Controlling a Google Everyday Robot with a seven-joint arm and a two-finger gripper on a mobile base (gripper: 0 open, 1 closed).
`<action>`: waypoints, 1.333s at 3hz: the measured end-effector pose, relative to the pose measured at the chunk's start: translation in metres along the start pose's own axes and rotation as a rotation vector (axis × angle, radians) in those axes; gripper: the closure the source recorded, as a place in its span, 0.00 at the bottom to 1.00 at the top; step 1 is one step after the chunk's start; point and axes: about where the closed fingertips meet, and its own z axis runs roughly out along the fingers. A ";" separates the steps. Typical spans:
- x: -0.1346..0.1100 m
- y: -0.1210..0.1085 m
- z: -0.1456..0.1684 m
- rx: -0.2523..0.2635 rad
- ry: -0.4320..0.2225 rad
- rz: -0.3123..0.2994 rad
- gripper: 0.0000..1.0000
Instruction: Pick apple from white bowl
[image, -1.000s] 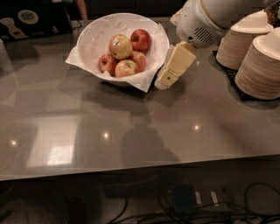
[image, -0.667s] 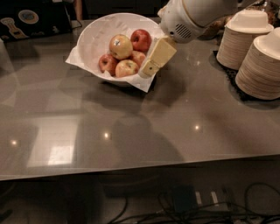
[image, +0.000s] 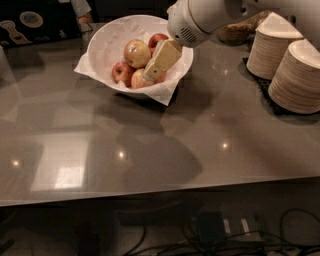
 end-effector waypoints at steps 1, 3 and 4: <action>0.001 -0.007 0.001 0.056 -0.025 0.008 0.00; -0.004 -0.029 0.037 0.115 -0.113 0.042 0.10; -0.005 -0.032 0.057 0.109 -0.138 0.058 0.18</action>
Offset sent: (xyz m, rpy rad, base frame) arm 0.0510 0.0088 -0.0089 0.1456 -0.1321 -0.0830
